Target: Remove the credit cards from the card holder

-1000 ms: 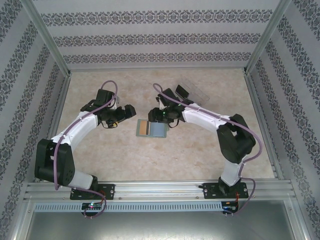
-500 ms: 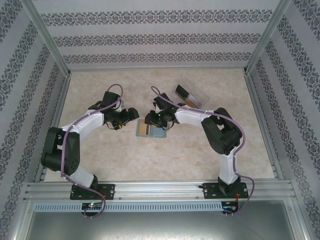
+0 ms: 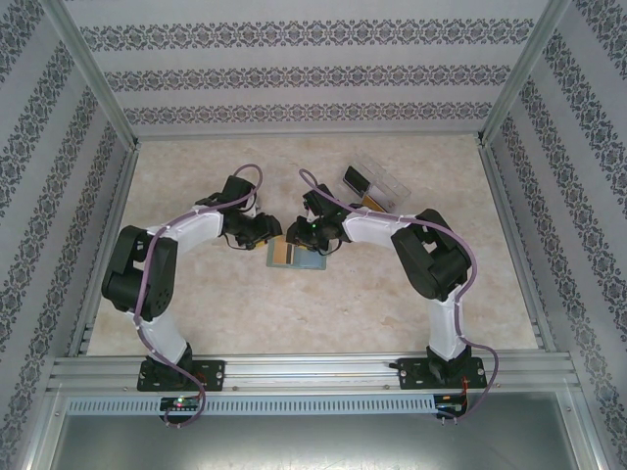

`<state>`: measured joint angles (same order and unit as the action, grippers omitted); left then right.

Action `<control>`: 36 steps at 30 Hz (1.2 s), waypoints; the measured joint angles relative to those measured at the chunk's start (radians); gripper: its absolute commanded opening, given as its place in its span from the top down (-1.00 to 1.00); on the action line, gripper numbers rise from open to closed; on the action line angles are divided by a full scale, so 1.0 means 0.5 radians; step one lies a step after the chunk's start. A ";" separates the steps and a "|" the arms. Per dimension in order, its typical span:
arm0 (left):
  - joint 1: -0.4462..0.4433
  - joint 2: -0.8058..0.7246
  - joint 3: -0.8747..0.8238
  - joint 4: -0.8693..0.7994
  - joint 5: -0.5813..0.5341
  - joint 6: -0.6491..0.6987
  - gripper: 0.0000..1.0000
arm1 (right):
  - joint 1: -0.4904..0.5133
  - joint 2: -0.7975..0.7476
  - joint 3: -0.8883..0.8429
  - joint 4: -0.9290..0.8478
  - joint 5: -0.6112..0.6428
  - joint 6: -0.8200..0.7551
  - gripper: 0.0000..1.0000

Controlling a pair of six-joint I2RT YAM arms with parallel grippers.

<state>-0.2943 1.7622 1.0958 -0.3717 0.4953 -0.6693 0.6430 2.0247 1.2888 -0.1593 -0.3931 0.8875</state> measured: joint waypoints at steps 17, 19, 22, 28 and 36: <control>-0.068 0.175 0.101 -0.024 -0.078 0.045 0.56 | -0.035 0.004 -0.018 0.021 0.004 -0.001 0.57; -0.069 0.185 0.101 -0.033 -0.100 0.060 0.57 | -0.035 0.012 -0.018 0.030 0.002 0.000 0.58; -0.069 0.190 0.101 -0.055 -0.127 0.074 0.59 | -0.035 0.026 -0.018 0.030 -0.005 -0.001 0.60; -0.069 0.192 0.100 -0.072 -0.169 0.083 0.63 | -0.035 0.034 -0.018 0.031 -0.041 -0.007 0.63; -0.068 0.212 0.082 -0.069 -0.195 0.091 0.71 | -0.039 0.054 -0.018 0.031 -0.073 -0.034 0.68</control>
<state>-0.3283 1.8683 1.1366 -0.4065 0.3981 -0.6239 0.6235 2.0518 1.2797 -0.1440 -0.4297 0.8703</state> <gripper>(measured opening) 0.160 0.178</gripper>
